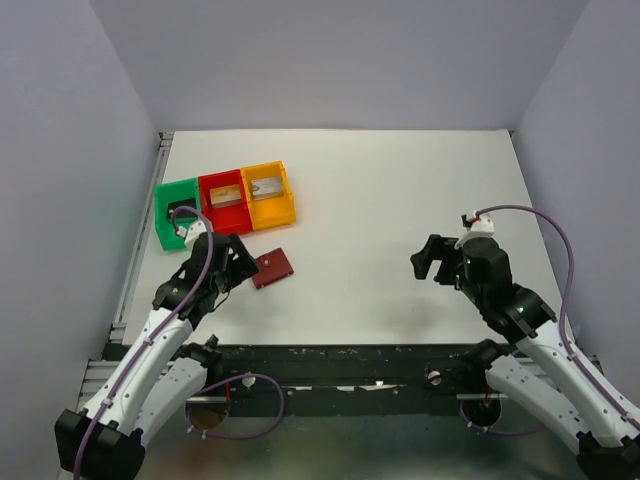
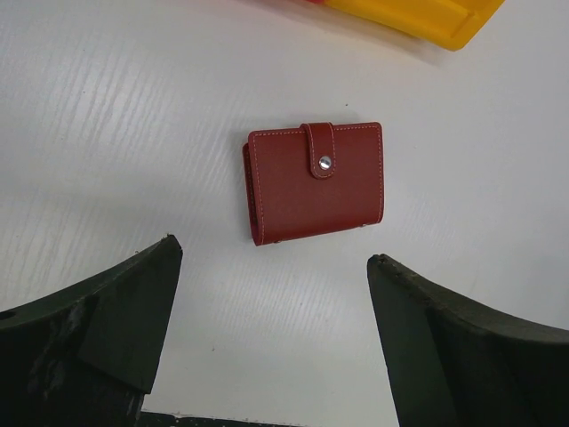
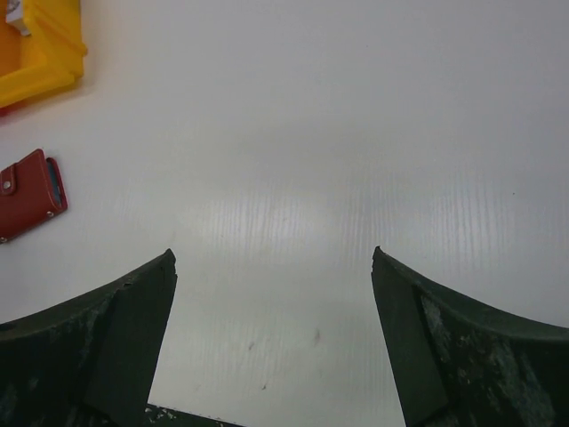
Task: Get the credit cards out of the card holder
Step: Open the card holder at the center of the board.
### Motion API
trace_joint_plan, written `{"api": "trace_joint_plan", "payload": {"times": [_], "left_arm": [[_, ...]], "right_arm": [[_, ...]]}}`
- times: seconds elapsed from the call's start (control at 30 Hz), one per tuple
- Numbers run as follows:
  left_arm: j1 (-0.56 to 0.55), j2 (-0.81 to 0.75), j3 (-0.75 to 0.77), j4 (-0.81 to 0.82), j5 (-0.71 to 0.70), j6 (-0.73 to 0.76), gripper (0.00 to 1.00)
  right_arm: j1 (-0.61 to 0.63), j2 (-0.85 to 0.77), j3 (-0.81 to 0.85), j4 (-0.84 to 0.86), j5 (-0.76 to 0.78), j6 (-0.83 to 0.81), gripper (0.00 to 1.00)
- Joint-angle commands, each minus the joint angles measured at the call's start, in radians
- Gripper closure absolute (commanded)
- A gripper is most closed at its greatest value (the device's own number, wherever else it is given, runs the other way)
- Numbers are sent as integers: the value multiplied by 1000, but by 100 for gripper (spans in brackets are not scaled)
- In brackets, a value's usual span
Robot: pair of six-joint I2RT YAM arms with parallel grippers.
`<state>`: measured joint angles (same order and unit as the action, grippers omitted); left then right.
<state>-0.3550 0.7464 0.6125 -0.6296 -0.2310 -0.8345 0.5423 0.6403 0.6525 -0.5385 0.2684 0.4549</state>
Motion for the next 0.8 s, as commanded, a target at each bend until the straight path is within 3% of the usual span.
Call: {"api": "trace_joint_plan", "payload": {"times": [0.0,0.37,0.6,0.77], "left_arm": [[-1,-8,-2,25,19,35,1],[-1,-59,-43,76,33,64,1],[-1,24,-45,82,56,72,1],[1,42,-74,166,110,75,9]], "right_arm": [[4,-28,-27,49,-38,-18,4],[4,-7,-21,51,-49,-24,5],[4,30,-37,93,-84,-6,5],[4,59,-91,181,-112,36,7]]}}
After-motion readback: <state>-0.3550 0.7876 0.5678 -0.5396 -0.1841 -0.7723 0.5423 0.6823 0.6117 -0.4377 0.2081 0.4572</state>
